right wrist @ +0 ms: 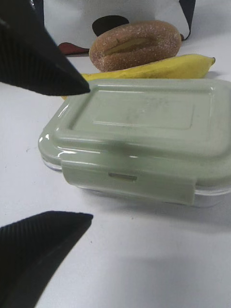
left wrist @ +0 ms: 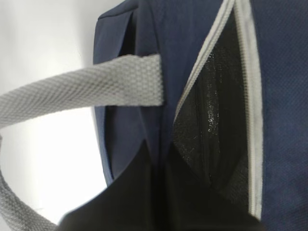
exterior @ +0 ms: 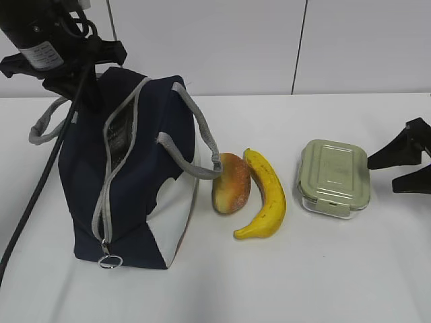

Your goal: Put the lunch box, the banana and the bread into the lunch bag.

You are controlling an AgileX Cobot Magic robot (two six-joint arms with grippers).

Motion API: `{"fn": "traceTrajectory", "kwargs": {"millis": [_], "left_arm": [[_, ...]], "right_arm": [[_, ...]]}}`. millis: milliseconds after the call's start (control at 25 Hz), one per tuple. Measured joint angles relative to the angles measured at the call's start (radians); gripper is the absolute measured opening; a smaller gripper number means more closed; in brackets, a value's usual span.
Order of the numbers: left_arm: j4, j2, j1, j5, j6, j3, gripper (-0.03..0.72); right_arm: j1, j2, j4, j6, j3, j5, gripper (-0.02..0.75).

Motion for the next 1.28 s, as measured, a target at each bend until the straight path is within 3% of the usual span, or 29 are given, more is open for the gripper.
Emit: {"fn": "traceTrajectory", "kwargs": {"millis": [240,560,1280], "left_arm": [[0.0,0.0,0.0,0.0,0.0,0.0,0.001],[0.0,0.0,0.0,0.0,0.0,0.0,0.001],[0.0,0.0,0.0,0.0,0.0,0.0,0.001]], "right_arm": [[0.0,0.0,0.04,-0.002,0.0,-0.021,0.554],[0.0,0.055,0.098,-0.02,-0.011,-0.002,0.646],[0.0,0.181,0.166,-0.083,-0.09,0.067,0.632]]}}
